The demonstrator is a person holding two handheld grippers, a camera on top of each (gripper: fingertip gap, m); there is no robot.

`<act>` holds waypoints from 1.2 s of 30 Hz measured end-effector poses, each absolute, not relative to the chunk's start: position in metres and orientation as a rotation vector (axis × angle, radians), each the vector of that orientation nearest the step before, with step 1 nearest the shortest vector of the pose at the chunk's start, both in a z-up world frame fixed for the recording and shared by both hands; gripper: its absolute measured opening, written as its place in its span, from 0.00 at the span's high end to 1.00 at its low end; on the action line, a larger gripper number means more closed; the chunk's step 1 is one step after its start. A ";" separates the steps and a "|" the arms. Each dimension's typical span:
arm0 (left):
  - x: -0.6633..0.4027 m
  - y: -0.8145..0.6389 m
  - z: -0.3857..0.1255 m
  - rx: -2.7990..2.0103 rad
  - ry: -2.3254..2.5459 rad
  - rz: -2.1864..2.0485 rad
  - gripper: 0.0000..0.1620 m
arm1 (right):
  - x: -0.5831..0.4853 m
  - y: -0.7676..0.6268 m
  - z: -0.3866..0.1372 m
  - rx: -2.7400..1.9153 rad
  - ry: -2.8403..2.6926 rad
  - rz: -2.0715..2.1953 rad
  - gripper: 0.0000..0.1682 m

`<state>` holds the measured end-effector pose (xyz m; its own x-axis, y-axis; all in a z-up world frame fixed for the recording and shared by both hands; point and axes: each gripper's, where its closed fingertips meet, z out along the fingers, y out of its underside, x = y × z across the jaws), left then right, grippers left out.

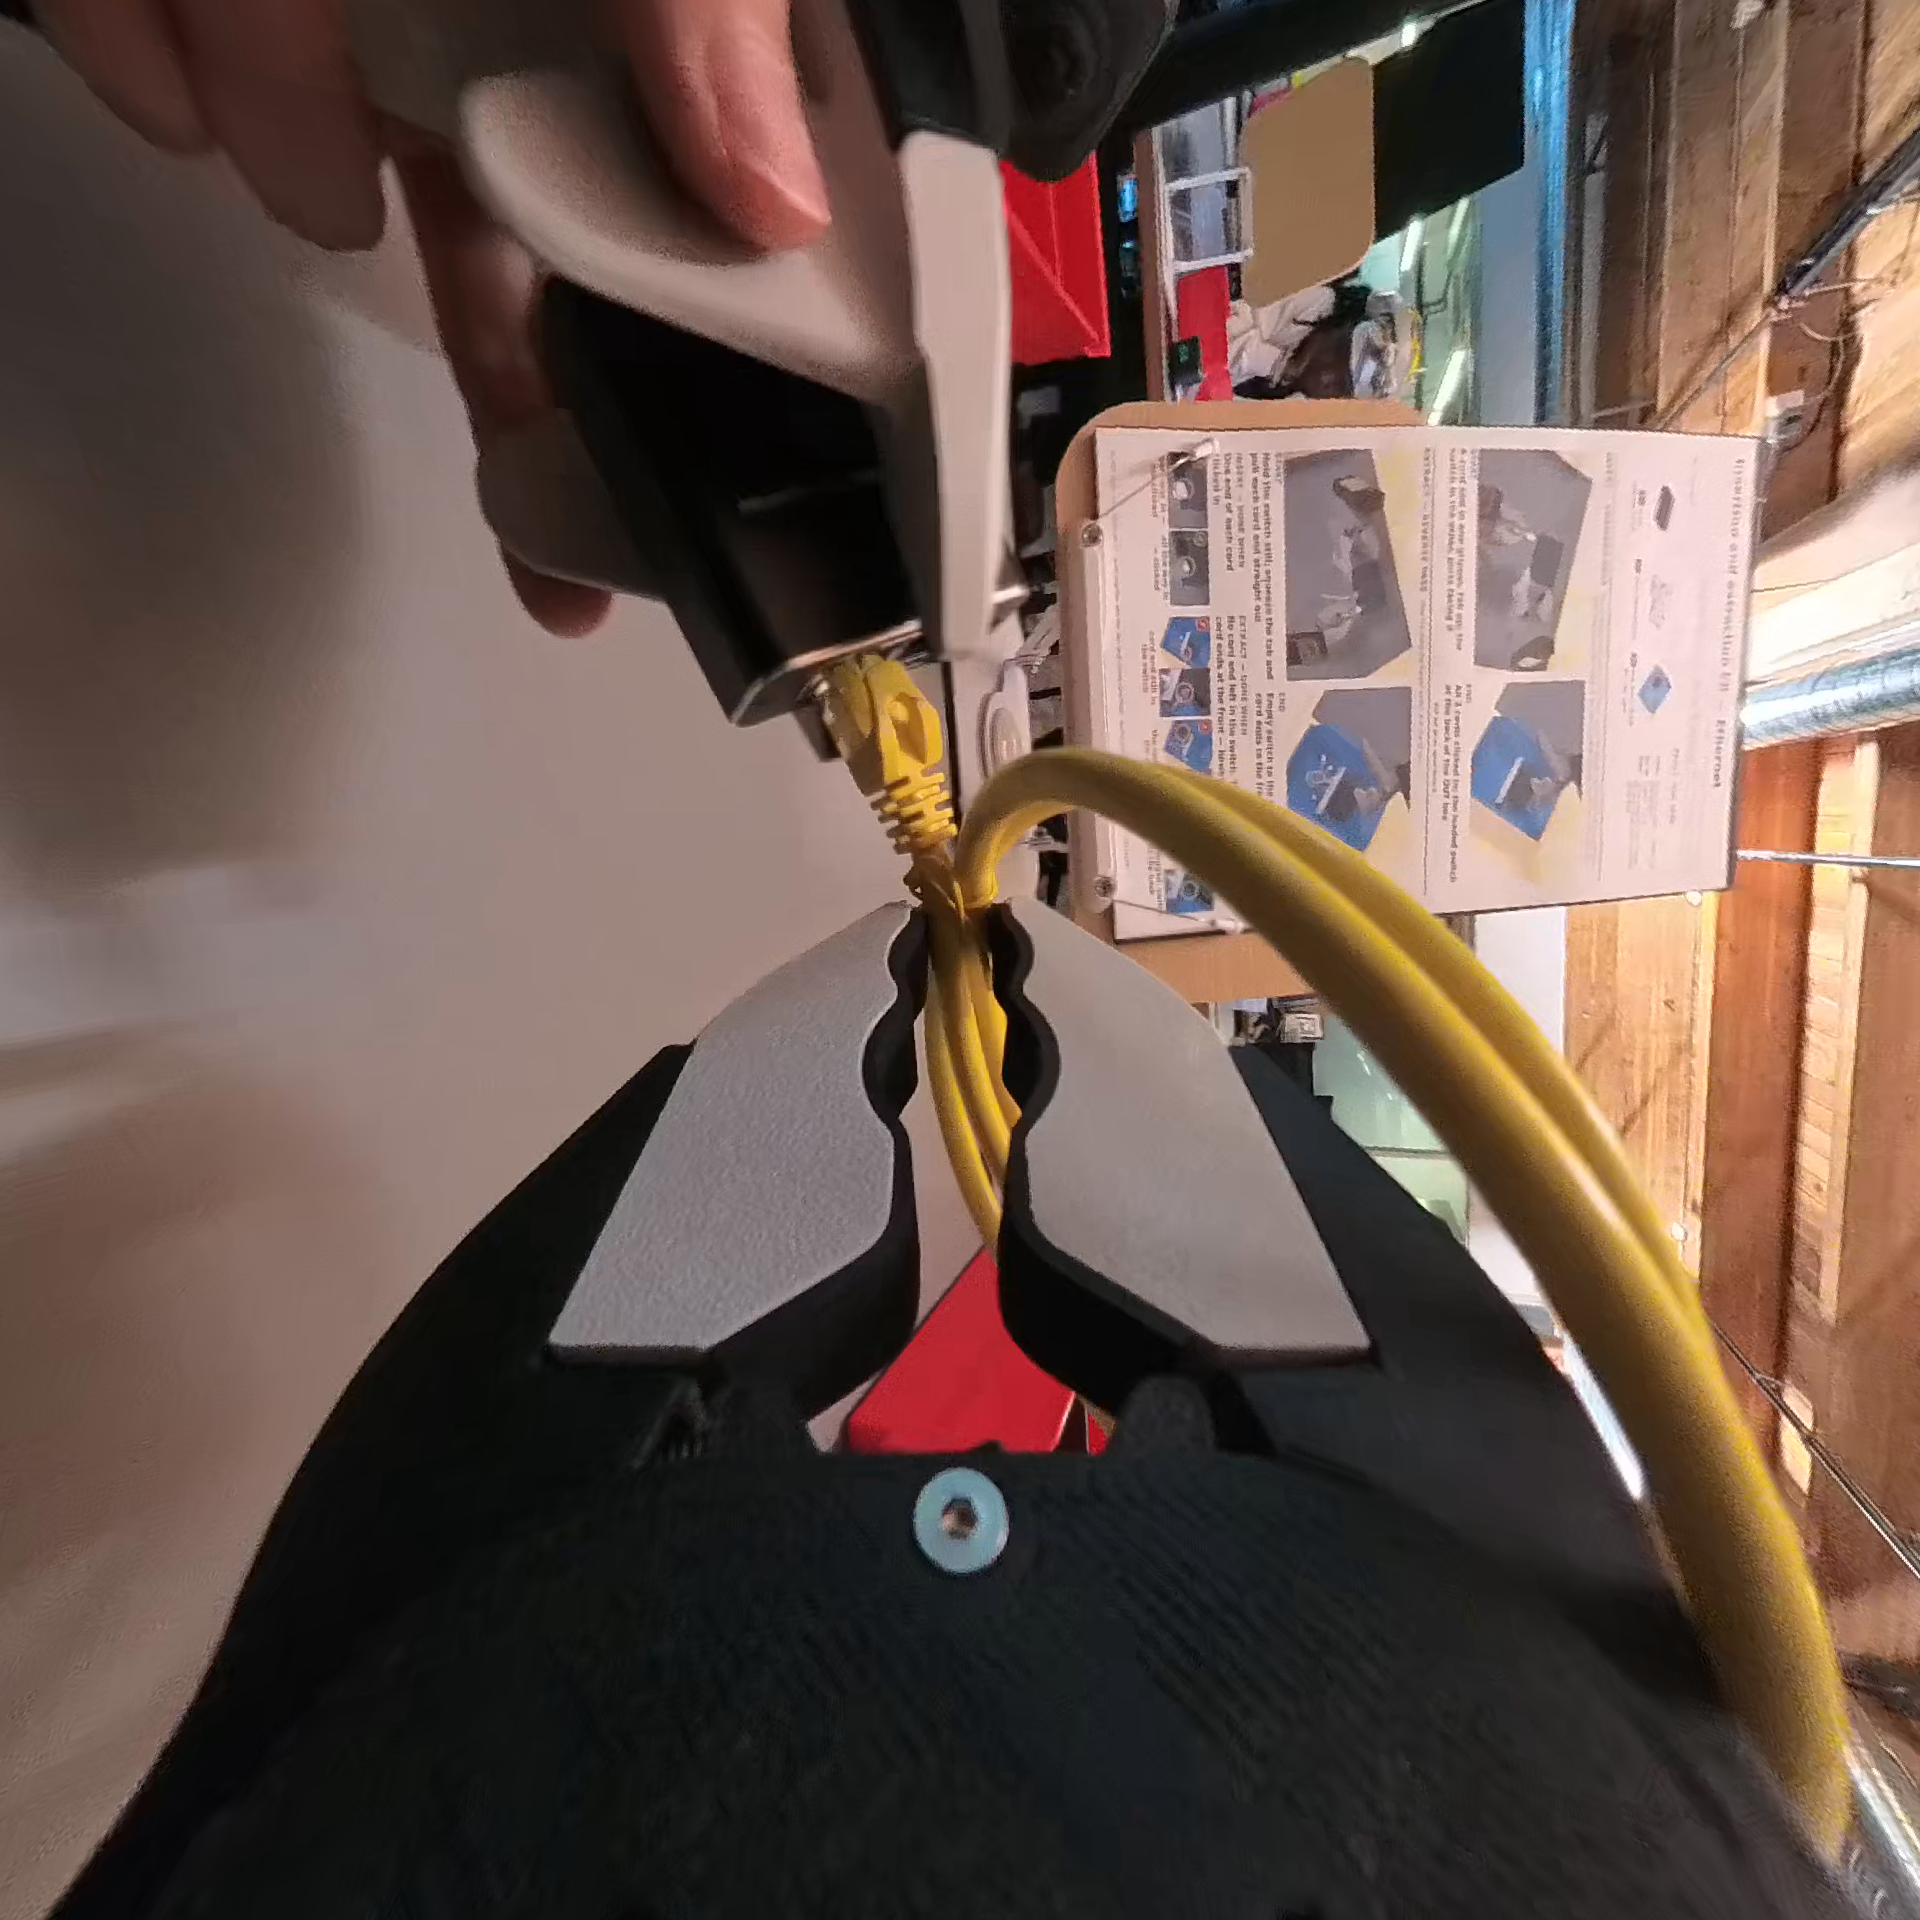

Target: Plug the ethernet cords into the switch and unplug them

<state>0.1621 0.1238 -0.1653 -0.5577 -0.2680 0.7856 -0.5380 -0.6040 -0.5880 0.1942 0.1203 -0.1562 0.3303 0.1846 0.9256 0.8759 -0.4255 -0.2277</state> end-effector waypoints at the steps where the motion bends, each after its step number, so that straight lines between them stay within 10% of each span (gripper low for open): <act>1: 0.162 0.122 -0.165 1.376 -1.301 2.285 0.76 | 0.195 0.120 -0.154 -1.812 -0.924 -1.141 0.93; 36: 0.175 0.143 -0.152 1.428 -0.957 2.406 0.78 | 0.191 0.123 -0.153 -1.866 -0.774 -0.871 0.90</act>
<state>0.1753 0.1430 -0.1517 -0.5205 -0.1605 0.8387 -0.4596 -0.7751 -0.4335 0.1913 0.1235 -0.1529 0.5546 0.1538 0.8178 0.7941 -0.3914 -0.4649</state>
